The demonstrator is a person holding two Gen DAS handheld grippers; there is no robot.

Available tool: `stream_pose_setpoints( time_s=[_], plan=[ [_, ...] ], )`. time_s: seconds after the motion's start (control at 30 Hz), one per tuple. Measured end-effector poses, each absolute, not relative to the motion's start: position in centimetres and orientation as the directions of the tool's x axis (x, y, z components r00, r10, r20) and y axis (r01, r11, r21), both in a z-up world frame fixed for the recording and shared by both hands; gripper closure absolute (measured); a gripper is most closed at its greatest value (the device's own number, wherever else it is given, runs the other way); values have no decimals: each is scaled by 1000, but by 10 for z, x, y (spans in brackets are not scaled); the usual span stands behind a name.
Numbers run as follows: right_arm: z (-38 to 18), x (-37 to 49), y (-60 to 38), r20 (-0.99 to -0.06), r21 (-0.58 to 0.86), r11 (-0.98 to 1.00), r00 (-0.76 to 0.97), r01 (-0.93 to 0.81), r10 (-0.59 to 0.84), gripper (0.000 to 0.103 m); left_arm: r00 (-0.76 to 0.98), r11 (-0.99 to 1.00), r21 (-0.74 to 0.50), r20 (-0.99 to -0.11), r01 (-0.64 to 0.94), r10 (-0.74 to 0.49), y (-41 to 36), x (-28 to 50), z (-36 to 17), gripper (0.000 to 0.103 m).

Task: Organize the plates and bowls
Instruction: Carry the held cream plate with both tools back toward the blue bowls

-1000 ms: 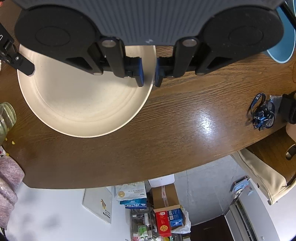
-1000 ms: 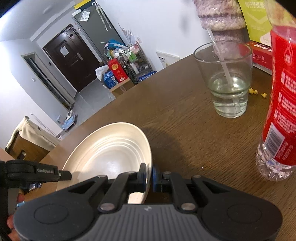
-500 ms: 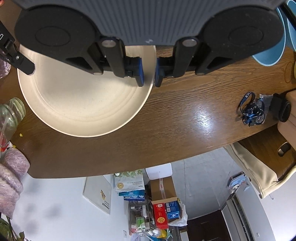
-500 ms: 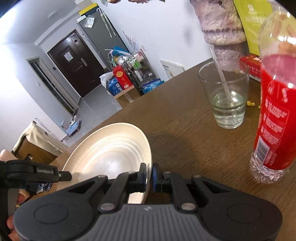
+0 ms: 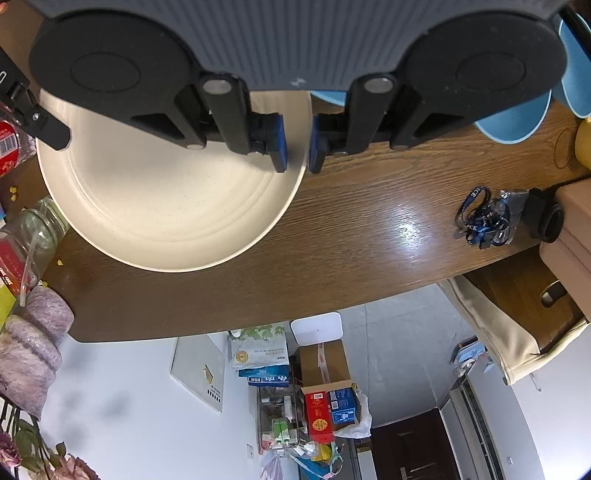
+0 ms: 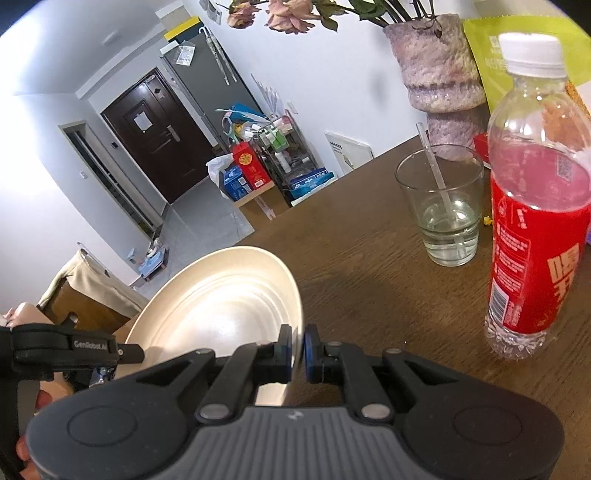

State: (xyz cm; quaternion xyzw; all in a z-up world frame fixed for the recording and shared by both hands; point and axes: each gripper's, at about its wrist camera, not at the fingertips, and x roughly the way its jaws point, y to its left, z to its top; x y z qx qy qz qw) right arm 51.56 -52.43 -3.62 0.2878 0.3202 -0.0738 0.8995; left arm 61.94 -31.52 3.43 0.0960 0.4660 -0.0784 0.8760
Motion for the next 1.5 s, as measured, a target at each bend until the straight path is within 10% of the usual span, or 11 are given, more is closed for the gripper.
stream_pose_setpoints(
  time_s=[1.5],
  plan=[
    [34, 406, -435, -609, 430, 873, 788, 230, 92, 96, 592, 992, 32, -805, 118, -44, -211, 477, 96, 90]
  ],
)
